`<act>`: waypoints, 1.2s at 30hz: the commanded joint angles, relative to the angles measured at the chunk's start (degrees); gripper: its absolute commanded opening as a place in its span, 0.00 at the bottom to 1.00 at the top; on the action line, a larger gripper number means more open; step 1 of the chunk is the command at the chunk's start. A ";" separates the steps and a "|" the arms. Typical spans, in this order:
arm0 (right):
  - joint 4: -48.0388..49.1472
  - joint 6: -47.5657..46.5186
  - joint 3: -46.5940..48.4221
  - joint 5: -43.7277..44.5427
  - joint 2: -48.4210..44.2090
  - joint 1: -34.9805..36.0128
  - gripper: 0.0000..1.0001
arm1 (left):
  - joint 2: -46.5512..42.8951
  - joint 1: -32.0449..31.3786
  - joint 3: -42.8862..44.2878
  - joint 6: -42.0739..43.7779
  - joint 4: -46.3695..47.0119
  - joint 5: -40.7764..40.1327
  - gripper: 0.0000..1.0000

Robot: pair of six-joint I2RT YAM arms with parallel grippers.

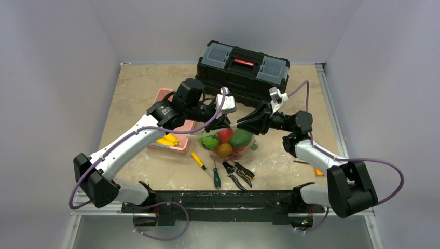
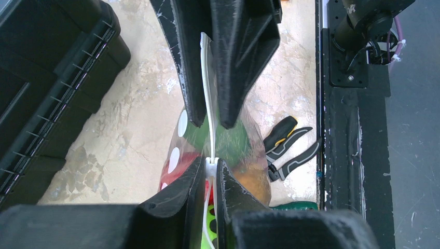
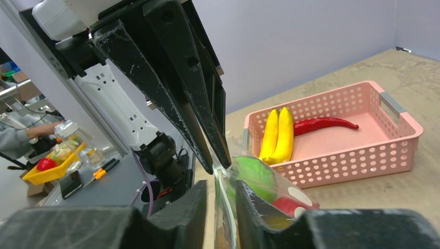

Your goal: Place the food in the zip-top bag and seal the zipper

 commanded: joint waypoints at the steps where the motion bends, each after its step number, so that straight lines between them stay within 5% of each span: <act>1: 3.32 -1.03 0.38 -0.66 -0.44 -0.16 0.22 | -2.65 0.22 1.04 0.48 2.34 2.24 0.00; 14: -1.52 -5.98 1.15 0.23 -1.08 0.28 0.27 | -2.63 0.23 1.05 0.52 2.39 2.39 0.00; 17: -1.24 -6.02 1.19 0.20 -1.05 0.59 0.20 | -2.69 0.18 1.06 0.39 2.34 2.41 0.00; 19: -1.01 -6.37 1.08 0.48 -1.14 1.03 0.01 | -2.71 0.23 1.06 0.41 2.39 2.34 0.00; 28: -16.46 -14.67 -5.44 34.55 -16.86 1.77 0.00 | -2.65 0.27 0.88 0.03 2.61 0.44 0.00; 36: -17.97 -13.53 -9.61 45.84 -22.42 1.66 0.00 | -1.80 0.29 1.32 0.48 0.89 -2.58 0.00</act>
